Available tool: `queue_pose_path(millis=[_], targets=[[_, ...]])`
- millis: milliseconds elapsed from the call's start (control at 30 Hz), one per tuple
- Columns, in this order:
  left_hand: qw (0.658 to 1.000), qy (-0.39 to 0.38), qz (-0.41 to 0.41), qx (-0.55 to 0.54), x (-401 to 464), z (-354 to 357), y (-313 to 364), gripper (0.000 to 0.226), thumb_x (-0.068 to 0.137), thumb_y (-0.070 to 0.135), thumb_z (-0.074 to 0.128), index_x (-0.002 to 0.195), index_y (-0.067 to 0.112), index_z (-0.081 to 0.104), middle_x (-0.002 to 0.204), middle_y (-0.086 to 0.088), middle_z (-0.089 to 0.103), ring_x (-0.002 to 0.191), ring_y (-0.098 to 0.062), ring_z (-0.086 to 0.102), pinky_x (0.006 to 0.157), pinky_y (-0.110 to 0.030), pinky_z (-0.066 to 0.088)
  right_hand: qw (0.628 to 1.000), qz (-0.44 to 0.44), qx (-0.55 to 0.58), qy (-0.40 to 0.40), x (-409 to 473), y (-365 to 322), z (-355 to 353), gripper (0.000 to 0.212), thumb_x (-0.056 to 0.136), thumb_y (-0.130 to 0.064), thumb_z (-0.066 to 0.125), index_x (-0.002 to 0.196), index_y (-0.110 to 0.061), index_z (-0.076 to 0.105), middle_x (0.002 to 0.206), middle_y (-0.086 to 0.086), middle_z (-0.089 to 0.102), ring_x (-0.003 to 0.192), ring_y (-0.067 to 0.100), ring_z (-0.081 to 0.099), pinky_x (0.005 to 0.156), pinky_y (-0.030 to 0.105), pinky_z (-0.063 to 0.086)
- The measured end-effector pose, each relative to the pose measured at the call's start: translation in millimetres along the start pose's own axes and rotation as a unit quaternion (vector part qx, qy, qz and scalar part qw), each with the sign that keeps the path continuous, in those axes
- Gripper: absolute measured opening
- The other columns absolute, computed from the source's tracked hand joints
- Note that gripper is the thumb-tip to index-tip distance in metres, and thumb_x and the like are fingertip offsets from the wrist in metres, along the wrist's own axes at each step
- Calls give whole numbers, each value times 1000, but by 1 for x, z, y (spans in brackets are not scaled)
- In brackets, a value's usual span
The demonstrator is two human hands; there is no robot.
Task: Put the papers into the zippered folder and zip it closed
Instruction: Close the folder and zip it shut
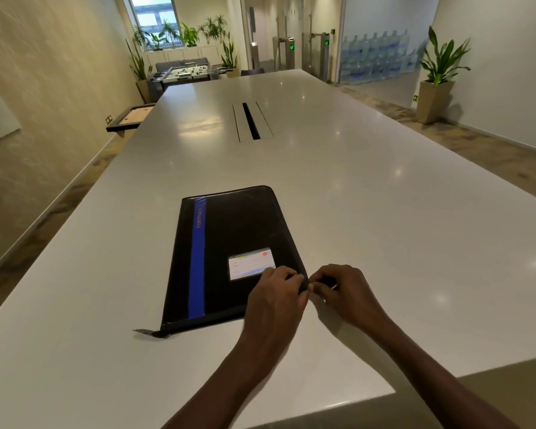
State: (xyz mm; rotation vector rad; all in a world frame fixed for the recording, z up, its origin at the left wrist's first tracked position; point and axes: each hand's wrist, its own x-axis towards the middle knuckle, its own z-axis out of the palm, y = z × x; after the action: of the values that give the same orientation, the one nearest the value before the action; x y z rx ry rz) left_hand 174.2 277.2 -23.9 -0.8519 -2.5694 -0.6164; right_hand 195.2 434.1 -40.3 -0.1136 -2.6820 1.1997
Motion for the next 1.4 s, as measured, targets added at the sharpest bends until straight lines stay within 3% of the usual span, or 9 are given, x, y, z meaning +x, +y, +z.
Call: queue_pose_path(millis=[133,233,367,667,800,967,1133,1233,1400], targets=[[998,-24,39,52,2,-1,3,20,59,13,91,57,13,71,55,-2,64,49,-16,59,47,-23,52,1000,0,-7,18,4,5,5,9,85,-12,70,78,-14,76,77,-1,74,74,14,66,73,33,53],[996,-27,30,78,5,-3,7,23,61,12,90,53,11,68,49,-3,60,42,-15,55,43,-21,47,1000,5,-17,24,13,8,8,11,83,-8,67,75,-11,74,77,2,73,72,17,63,68,29,51],[996,-21,24,78,7,-4,8,24,64,10,89,54,9,67,49,-5,60,40,-16,55,42,-24,51,999,15,-21,37,33,12,10,11,85,-10,66,76,-12,73,77,1,73,69,13,60,58,13,37],[998,7,22,62,4,-4,8,17,65,7,88,63,6,71,57,-6,66,48,-18,62,46,-31,56,998,-20,-3,63,95,22,22,11,87,-11,66,77,-10,70,77,3,71,66,11,57,62,23,45],[998,13,25,56,2,-5,10,17,63,8,89,65,6,73,59,-5,67,49,-16,64,47,-28,56,997,-23,7,69,131,25,30,11,88,-9,64,77,-11,68,78,2,69,66,9,55,55,15,36],[999,-3,14,51,0,-7,12,20,59,12,92,72,8,77,64,-2,70,55,-12,67,52,-23,58,998,-12,14,65,177,26,36,13,88,-5,60,78,-10,68,82,5,70,70,15,58,54,19,34],[999,-8,3,49,2,-9,15,14,66,13,88,72,8,76,65,-2,69,56,-13,66,51,-26,57,998,-5,15,62,215,26,40,13,88,-3,58,82,-5,69,86,11,72,77,23,65,64,29,45],[999,-9,6,52,3,-11,16,8,72,16,79,72,9,76,66,-2,70,57,-14,66,51,-26,57,998,-2,21,62,234,26,40,13,85,-1,58,84,-4,70,89,13,73,82,28,68,71,37,55],[999,-14,7,48,3,-11,10,20,83,24,64,74,10,75,67,-1,68,59,-14,65,52,-29,56,998,12,16,62,263,22,41,11,84,-2,58,86,-4,69,94,15,72,87,32,67,76,41,56]])
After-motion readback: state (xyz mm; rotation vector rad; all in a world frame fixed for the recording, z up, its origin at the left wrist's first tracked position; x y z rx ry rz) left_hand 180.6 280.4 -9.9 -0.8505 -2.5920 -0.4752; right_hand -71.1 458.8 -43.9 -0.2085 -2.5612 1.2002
